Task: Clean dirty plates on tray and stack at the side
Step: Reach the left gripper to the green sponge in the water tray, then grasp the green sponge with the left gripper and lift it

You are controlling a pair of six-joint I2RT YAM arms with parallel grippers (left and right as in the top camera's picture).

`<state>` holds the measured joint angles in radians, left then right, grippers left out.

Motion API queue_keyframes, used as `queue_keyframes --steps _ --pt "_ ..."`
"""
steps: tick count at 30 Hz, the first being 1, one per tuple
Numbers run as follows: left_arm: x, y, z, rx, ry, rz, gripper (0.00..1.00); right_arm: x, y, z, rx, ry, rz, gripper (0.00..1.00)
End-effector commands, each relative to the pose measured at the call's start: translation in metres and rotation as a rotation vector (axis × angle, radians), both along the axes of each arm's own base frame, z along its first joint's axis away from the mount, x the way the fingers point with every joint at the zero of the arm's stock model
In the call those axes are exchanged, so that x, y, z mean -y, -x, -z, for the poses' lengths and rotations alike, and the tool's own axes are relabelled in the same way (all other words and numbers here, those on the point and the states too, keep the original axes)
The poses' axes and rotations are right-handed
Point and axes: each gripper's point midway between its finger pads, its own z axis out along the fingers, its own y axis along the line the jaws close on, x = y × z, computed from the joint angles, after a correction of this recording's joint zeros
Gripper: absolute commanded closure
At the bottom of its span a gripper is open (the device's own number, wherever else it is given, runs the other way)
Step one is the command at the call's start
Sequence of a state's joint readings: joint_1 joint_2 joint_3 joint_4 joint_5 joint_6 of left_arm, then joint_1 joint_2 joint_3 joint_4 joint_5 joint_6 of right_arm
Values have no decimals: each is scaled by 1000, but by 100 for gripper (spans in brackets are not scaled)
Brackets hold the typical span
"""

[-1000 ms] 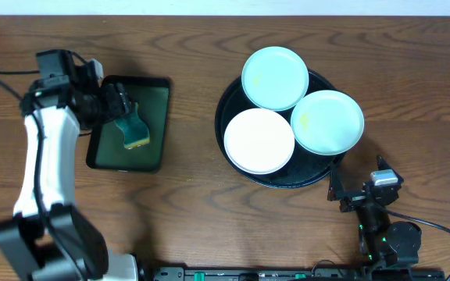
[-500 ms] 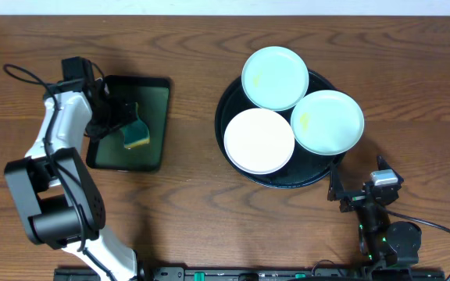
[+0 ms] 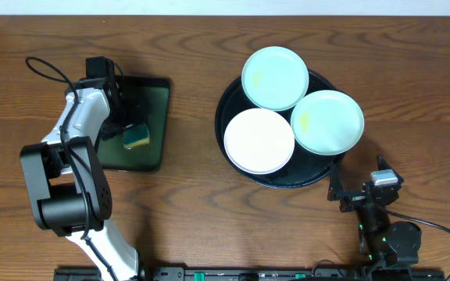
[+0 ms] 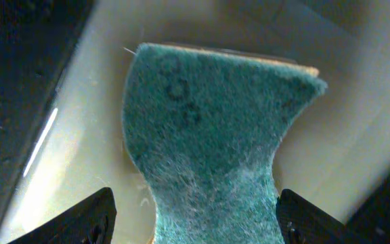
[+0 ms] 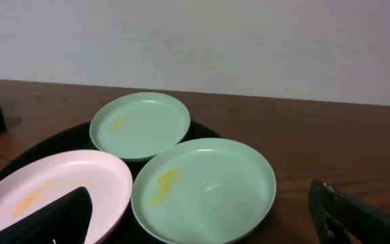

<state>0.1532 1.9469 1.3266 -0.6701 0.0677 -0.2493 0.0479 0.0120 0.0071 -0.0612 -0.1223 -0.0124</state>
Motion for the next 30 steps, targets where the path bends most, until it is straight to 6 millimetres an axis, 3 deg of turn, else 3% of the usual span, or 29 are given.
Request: queue_keyframes --steps 1,12,20,25,30 --pt "-4 -4 2 2 -21 -17 23 3 0 1 1 11 11 1" --pt "-3 -1 25 -47 -13 -14 25 3 0 1 1 11 11 1" --pt "-2 -1 23 -46 -14 -14 68 3 0 1 1 11 11 1" --pt "-3 -2 2 -6 -20 -15 91 3 0 1 1 11 11 1" --pt "-3 -6 -42 91 -31 -16 92 3 0 1 1 11 11 1"
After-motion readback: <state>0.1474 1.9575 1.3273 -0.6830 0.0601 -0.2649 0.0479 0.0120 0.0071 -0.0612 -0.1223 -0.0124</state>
